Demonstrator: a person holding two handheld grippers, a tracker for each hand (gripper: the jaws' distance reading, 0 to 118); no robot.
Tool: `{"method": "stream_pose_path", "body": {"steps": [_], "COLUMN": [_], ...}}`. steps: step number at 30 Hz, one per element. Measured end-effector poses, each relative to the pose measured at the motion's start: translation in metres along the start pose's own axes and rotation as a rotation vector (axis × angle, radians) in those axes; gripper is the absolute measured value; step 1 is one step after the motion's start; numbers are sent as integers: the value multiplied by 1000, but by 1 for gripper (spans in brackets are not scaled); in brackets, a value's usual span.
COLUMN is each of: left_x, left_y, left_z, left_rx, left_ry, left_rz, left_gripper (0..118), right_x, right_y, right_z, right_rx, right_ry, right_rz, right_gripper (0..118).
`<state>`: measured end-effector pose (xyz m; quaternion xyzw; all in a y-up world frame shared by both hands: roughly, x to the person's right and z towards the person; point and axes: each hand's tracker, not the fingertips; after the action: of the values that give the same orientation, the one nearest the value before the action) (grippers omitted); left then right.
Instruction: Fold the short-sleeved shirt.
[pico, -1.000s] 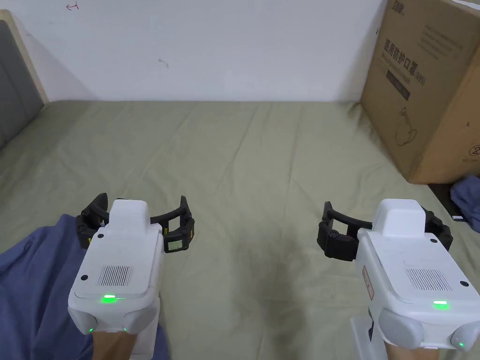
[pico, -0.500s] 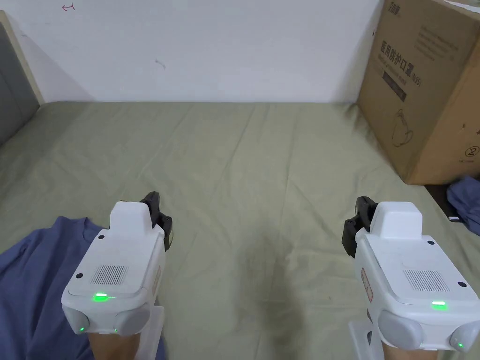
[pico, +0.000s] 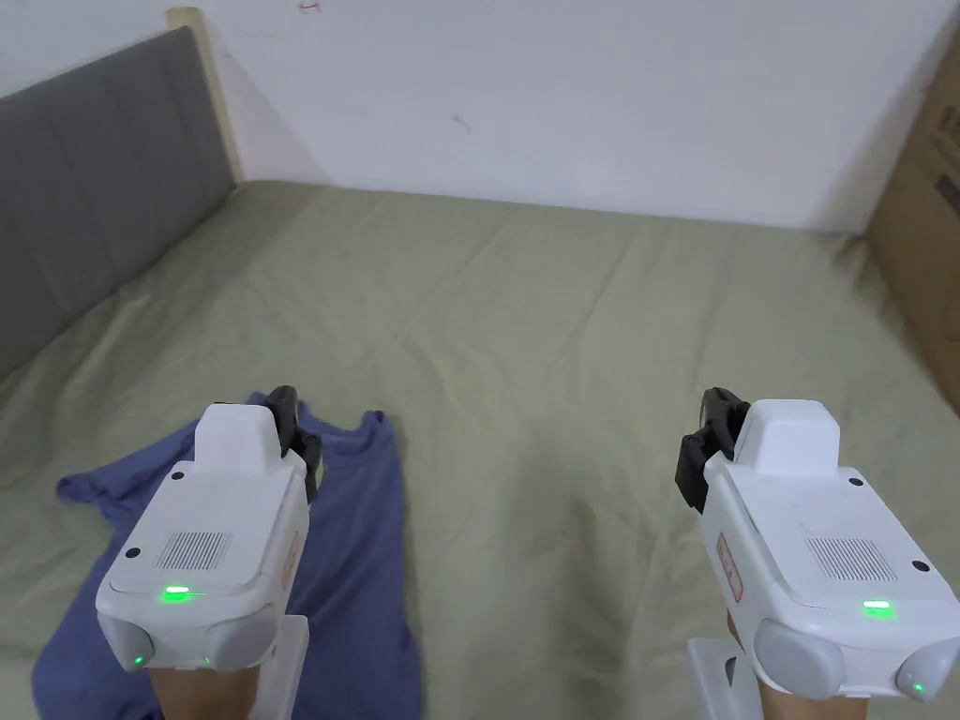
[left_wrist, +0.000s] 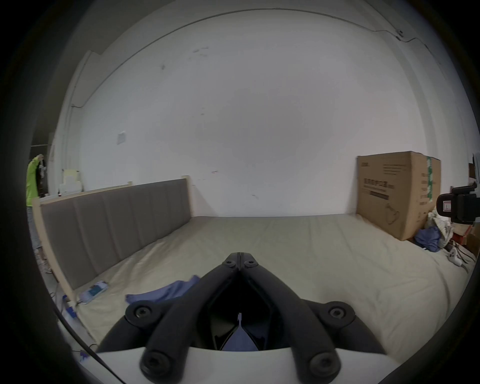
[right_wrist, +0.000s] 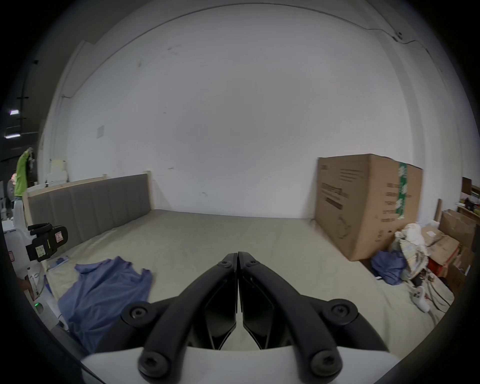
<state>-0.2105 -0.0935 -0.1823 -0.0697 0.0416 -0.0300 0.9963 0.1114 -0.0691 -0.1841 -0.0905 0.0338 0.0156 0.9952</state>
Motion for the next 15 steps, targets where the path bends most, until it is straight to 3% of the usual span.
{"method": "stream_pose_path", "body": {"steps": [7, 15], "left_x": [-75, -125], "left_y": [-6, -12], "left_z": [25, 51], "left_rx": [-27, -44], "left_ry": [164, 264], "left_rz": [-16, -6], "left_gripper": [0, 0], "right_x": [-71, -121], "right_y": [7, 3], "right_z": [-13, -23], "right_rx": [10, -1], "right_ry": [152, 261], "right_rz": [-2, 5], "right_gripper": [0, 0]}}
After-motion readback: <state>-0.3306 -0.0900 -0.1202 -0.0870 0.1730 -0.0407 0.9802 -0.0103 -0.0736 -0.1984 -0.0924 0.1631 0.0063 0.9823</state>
